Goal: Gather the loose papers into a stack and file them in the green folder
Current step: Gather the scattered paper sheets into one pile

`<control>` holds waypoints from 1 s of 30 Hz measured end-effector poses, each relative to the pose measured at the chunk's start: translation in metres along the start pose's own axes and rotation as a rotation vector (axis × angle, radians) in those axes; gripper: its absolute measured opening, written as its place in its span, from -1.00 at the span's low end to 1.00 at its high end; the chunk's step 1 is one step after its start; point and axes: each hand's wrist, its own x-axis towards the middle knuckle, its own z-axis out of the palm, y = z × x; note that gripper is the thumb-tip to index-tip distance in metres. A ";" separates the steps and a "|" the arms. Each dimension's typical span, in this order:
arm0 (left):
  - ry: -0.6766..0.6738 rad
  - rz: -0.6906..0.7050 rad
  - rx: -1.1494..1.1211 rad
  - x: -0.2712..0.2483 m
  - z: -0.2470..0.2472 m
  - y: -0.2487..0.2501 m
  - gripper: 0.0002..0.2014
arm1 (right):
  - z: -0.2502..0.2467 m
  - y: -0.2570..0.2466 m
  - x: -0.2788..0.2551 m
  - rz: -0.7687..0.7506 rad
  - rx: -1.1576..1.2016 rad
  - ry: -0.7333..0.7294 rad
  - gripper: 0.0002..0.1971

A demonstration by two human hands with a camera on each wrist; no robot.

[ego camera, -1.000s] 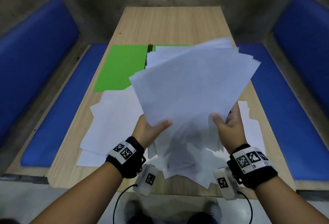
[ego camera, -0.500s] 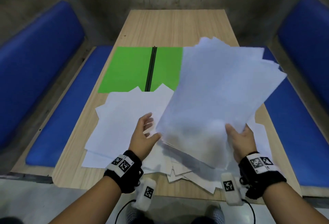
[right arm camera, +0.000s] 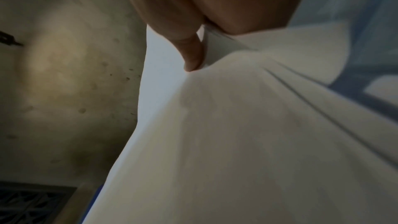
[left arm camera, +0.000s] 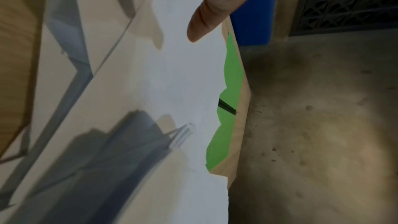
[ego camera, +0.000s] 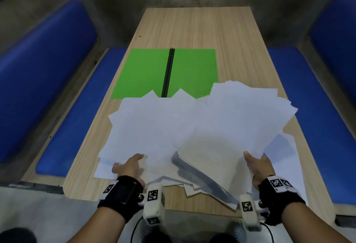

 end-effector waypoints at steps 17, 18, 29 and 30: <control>-0.109 0.449 0.442 0.012 0.007 0.018 -0.31 | 0.001 0.022 0.020 -0.033 -0.191 -0.074 -0.47; -0.094 0.481 0.455 0.012 0.005 0.020 -0.30 | 0.000 0.024 0.021 -0.036 -0.188 -0.079 -0.46; 0.072 0.673 0.796 0.039 -0.025 0.040 -0.65 | 0.000 0.026 0.022 -0.032 -0.199 -0.093 -0.42; 0.081 0.664 0.760 0.038 -0.025 0.041 -0.59 | 0.000 0.028 0.024 -0.030 -0.198 -0.087 -0.40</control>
